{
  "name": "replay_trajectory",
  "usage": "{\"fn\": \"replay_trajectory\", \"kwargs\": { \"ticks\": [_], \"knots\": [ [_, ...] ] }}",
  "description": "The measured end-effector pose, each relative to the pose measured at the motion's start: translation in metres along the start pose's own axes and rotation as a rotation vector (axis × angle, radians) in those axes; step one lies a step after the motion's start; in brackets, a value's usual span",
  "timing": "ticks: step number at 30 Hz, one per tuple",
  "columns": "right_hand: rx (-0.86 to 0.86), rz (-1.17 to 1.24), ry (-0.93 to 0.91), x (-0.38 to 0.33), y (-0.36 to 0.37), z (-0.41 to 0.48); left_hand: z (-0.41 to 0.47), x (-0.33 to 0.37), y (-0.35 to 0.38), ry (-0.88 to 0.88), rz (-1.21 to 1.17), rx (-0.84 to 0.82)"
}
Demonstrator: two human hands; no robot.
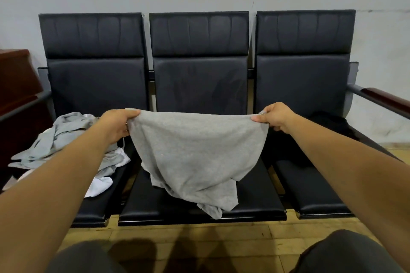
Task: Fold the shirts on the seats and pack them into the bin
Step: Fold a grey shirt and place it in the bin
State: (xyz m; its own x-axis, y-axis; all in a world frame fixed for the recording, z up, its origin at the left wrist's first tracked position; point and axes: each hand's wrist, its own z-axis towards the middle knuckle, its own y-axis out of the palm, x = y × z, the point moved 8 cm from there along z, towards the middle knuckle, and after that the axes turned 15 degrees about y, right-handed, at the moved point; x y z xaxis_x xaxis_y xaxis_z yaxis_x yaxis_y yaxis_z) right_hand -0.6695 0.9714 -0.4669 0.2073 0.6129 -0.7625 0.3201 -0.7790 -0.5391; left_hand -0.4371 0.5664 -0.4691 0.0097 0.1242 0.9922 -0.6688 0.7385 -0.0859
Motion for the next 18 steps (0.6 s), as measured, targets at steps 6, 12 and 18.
{"fn": "replay_trajectory", "kwargs": {
  "ticks": [6, 12, 18],
  "knots": [
    [-0.179, 0.276, 0.167, 0.012, 0.042, 0.052, 0.038, -0.039, -0.004, -0.048, 0.234, -0.061],
    [-0.098, 0.496, 0.168, -0.051, 0.053, 0.11, 0.093, -0.017, 0.029, -0.136, -0.244, 0.025],
    [-0.032, 0.714, -0.128, -0.177, 0.013, 0.112, 0.161, 0.096, 0.064, 0.147, -0.289, -0.05]
  ]
}}
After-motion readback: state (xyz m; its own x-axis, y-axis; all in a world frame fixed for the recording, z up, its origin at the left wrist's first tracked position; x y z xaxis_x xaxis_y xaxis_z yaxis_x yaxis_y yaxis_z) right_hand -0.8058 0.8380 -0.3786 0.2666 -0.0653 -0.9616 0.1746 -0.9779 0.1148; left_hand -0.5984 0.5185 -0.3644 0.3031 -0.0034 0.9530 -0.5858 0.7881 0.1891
